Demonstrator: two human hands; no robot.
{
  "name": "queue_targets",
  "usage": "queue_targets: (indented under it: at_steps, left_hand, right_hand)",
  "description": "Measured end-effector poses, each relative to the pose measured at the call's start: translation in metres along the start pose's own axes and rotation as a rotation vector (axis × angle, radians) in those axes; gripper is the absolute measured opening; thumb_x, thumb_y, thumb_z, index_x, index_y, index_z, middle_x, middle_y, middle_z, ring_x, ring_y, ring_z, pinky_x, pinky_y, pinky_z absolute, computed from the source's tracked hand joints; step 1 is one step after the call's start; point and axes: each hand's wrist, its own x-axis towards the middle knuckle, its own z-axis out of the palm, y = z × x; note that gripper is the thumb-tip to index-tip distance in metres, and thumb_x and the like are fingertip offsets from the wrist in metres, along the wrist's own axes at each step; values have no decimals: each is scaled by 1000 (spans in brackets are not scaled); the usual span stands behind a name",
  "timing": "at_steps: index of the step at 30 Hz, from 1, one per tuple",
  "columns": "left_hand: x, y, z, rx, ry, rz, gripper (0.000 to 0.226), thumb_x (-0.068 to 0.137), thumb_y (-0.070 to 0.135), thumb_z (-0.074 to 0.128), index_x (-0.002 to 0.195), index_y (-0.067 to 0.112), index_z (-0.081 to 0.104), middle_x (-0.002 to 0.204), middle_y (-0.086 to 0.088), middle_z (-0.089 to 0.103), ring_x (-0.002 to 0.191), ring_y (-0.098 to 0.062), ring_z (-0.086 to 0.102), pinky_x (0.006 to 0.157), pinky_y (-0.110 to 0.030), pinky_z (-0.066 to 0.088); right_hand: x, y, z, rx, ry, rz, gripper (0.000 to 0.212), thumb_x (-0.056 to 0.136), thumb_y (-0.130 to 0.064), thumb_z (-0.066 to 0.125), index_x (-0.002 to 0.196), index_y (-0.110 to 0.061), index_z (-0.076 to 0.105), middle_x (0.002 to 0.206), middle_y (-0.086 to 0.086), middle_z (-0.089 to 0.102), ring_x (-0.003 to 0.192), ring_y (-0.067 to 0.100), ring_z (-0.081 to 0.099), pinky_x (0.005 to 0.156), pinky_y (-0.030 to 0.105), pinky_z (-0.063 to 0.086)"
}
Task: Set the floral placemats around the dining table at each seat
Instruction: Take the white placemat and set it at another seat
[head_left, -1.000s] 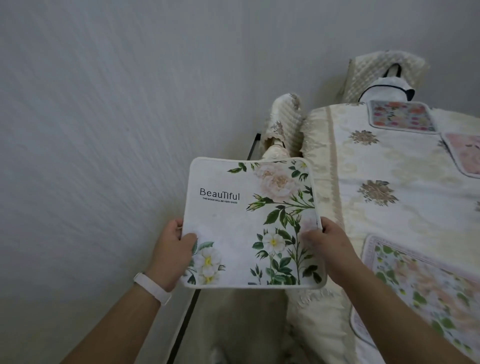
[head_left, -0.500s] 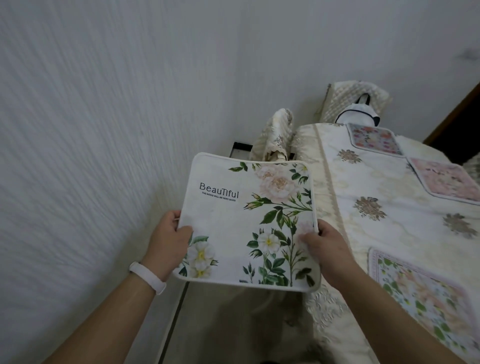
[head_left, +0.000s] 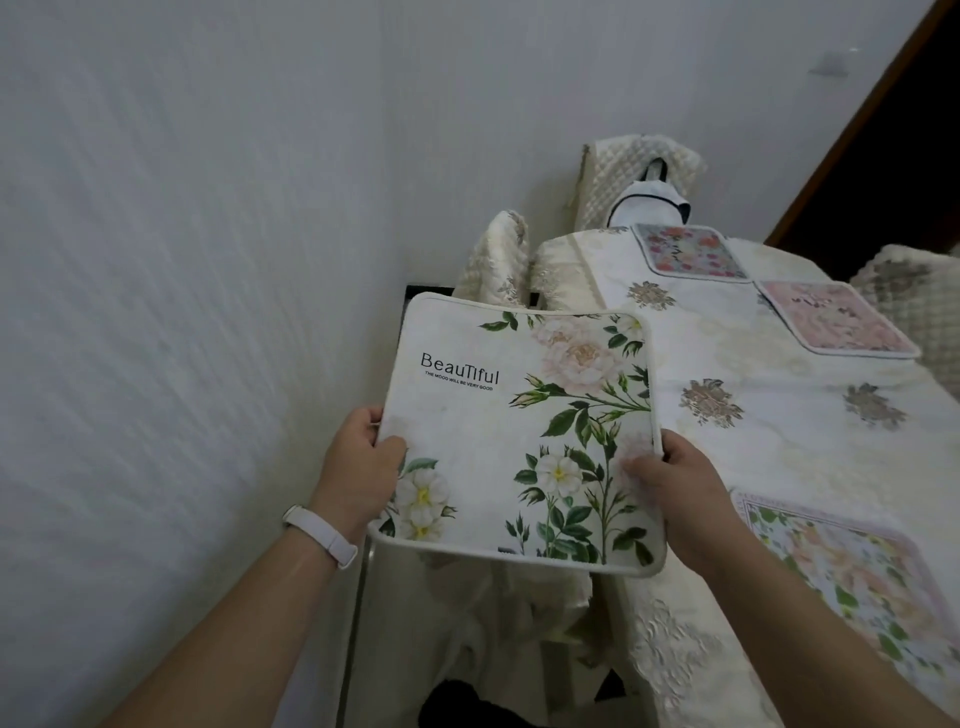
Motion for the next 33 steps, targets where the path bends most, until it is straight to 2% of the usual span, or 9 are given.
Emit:
queue_targets:
  at_steps: [6,10,15,19,24,26,29,31,33]
  left_hand:
    - [86,17,40,8,-98,-8,22,88,4,56,95,24,57,92,-6,71,80,-25,69,62,-34,55]
    - [139,37,69,50,-168,-13,19,89,5,57,100,21,58,92,-4,72,79,-22,70,61,-32,54]
    - [192,61,103,139,-232,18,18,85,12,59,99,22,58,91,-6,73,81,-28,70,72,-49,58]
    - [217,79,143,179,-309,31,19,85,10,59,100,21,59,91,-7,73,81,-31,70,73,-52,58]
    - [243,100,201,211,-430,70,16,90,2,55,102,12,56,89,-5,69,76,-24,67,64,-35,53]
    - [257,105,222,226,-474,94,16,89,-1,53,103,8,56,88,-6,69,75,-23,66,60,-32,50]
    - [287,115,250,267,-550,112,17,89,0,54,102,10,58,89,-6,70,78,-24,67,64,-36,53]
    - [315,120,269,293,-592,118,17,89,2,55,100,14,58,91,-7,71,81,-27,68,69,-41,56]
    - [351,124,292,333,-640,143,15,89,3,56,98,15,58,91,-8,71,82,-30,67,73,-45,54]
  right_hand:
    - [69,-6,0,65,95,41,28,89,3,56,109,-13,67,94,14,76,81,37,74,74,57,59]
    - [113,-10,-5,98,180,73,27,88,2,57,102,-16,69,91,13,76,81,37,74,76,58,59]
    - [151,-18,-17,124,254,96,21,90,-2,59,102,-16,68,92,13,76,81,36,73,76,58,59]
    - [163,-23,-32,104,333,96,17,92,-7,58,97,-20,68,91,10,75,81,33,73,73,54,60]
    - [186,-37,-57,85,412,108,28,90,-3,53,96,-28,65,88,-1,73,79,21,71,59,32,56]
    - [197,-40,-65,71,435,124,31,88,-2,52,94,-31,64,88,-1,73,79,21,71,64,36,59]
    - [220,-39,-73,86,501,148,28,82,-3,51,90,-26,66,89,7,73,84,34,71,77,53,59]
    - [240,-37,-74,104,527,164,26,79,-7,52,93,-24,67,93,13,73,88,42,69,78,61,57]
    - [265,-34,-71,115,554,182,28,78,-10,52,97,-24,67,95,12,73,89,41,69,78,61,57]
